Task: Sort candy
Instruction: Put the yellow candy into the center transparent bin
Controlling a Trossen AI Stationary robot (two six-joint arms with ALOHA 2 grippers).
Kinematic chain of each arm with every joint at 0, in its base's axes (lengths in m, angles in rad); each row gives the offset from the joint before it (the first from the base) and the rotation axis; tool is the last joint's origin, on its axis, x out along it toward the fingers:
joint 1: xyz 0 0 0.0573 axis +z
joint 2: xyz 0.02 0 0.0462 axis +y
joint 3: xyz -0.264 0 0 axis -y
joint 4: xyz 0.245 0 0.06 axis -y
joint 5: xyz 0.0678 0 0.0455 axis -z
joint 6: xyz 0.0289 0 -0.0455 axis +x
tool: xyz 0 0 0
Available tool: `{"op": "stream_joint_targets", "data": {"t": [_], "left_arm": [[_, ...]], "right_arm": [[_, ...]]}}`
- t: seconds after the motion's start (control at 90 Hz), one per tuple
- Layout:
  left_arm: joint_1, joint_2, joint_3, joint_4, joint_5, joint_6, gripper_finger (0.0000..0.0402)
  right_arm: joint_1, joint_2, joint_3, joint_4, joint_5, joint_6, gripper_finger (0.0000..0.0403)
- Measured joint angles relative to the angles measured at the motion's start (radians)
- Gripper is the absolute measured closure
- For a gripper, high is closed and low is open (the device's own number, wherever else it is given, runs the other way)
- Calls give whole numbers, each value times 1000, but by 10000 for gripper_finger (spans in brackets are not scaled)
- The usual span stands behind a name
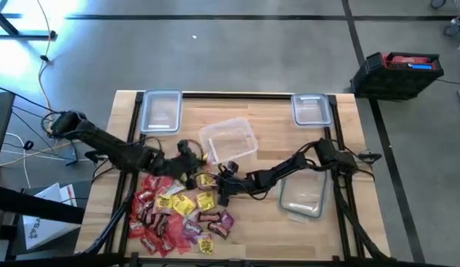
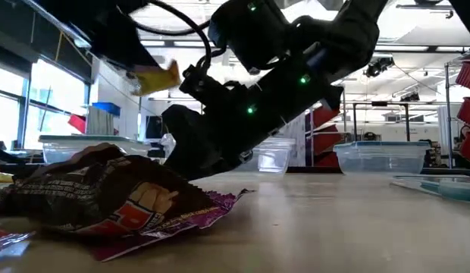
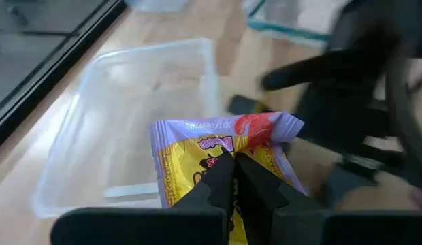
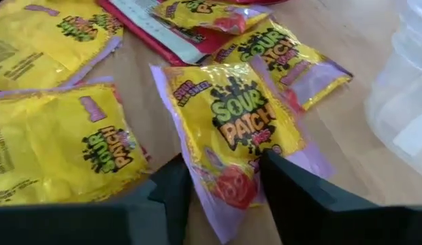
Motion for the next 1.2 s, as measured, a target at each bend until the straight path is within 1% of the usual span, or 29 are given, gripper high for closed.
{"op": "stream_joint_targets", "data": {"t": [0.078,0.122,0.178,0.356,0.433,0.544,0.644,0.733,0.811,0.867,1.033,1.144,1.2], "left_arm": [[56,26,0,35,67,33,401],[85,45,0,59,87,51,400],[120,69,0,93,97,73,395],[231,159,0,218,114,144,357],[277,197,0,255,166,174,341],[314,237,0,250,259,177,323],[315,235,0,200,272,178,314],[299,197,0,150,273,168,310],[272,132,1,95,275,150,310],[247,76,1,26,276,123,310],[142,-66,1,-241,295,-43,310],[60,-99,1,-391,290,-189,310],[20,-94,1,-424,252,-246,309]], "right_arm": [[9,1,-1,1,16,18,346],[21,1,-2,4,36,23,376],[39,-8,-3,-4,62,3,393],[84,-100,-5,-103,95,0,401],[96,-151,-3,-160,135,-3,402],[97,-228,-3,-293,208,-13,402],[76,-295,-3,-421,285,-14,402],[32,-333,-3,-497,291,-29,403],[-15,-349,-3,-503,262,-96,403],[-51,-353,-3,-496,222,-163,403],[-181,-353,-3,-496,43,-292,403],[-259,-353,-3,-456,-73,-324,403],[-287,-346,-3,-434,-141,-334,403]]}}
